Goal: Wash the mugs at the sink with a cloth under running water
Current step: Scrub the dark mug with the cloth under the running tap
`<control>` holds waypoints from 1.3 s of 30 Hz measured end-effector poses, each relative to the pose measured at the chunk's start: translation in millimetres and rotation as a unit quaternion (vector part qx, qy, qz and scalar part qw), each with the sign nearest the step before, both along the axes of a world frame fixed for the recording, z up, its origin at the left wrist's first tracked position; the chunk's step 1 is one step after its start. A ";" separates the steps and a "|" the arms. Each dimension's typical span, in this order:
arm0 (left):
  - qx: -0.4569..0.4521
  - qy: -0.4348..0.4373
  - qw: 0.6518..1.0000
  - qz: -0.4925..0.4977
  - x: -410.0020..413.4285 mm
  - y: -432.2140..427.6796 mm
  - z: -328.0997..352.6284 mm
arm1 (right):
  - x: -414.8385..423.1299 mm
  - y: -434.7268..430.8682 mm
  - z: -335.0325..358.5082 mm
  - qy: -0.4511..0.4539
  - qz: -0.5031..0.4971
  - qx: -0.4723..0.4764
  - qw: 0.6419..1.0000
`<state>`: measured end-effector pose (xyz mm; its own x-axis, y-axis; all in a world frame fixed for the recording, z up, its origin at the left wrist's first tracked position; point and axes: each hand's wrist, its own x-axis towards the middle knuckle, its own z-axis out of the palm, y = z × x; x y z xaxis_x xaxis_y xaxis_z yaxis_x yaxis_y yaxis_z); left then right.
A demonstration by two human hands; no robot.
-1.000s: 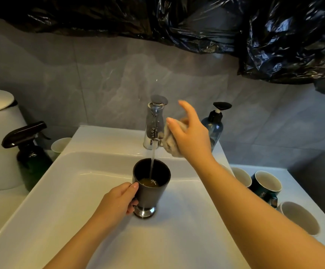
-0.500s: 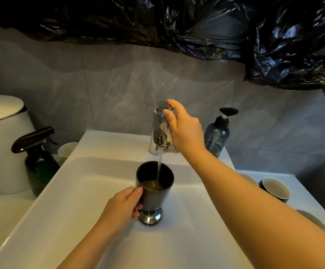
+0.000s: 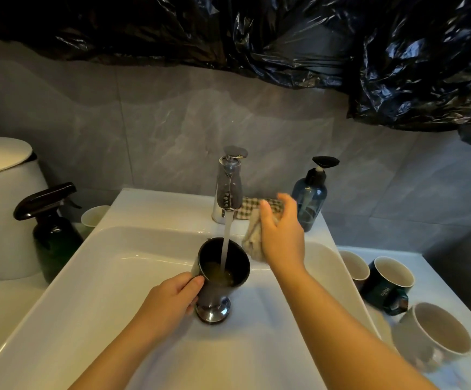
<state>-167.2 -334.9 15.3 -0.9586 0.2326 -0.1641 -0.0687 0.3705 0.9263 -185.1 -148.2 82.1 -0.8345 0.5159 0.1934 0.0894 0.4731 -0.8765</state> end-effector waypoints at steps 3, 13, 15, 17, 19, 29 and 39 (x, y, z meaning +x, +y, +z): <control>-0.003 0.002 1.000 0.000 1.2 2.8 2.7 | 13.1 10.1 -33.1 -0.084 -0.025 -0.150 0.985; -0.181 0.068 0.981 -0.006 0.2 13.7 30.8 | 66.0 4.7 -79.0 -0.042 -0.066 -0.198 0.977; -0.258 0.142 0.955 -0.033 5.5 15.7 35.9 | 69.7 3.9 -82.4 -0.038 -0.074 -0.178 0.981; -0.308 0.213 0.926 -0.041 10.0 16.6 36.7 | 70.8 4.9 -82.7 -0.040 -0.078 -0.161 0.983; -0.376 0.279 0.883 -0.048 11.7 16.6 36.4 | 71.1 5.8 -82.9 -0.046 -0.079 -0.149 0.985; -0.480 0.436 0.745 -0.158 5.6 8.8 36.1 | 68.1 10.3 -93.4 -0.046 -0.086 -0.109 0.989; -0.054 -0.130 0.990 0.025 -2.0 19.4 47.2 | 69.8 6.3 -80.4 -0.060 -0.123 0.000 0.991</control>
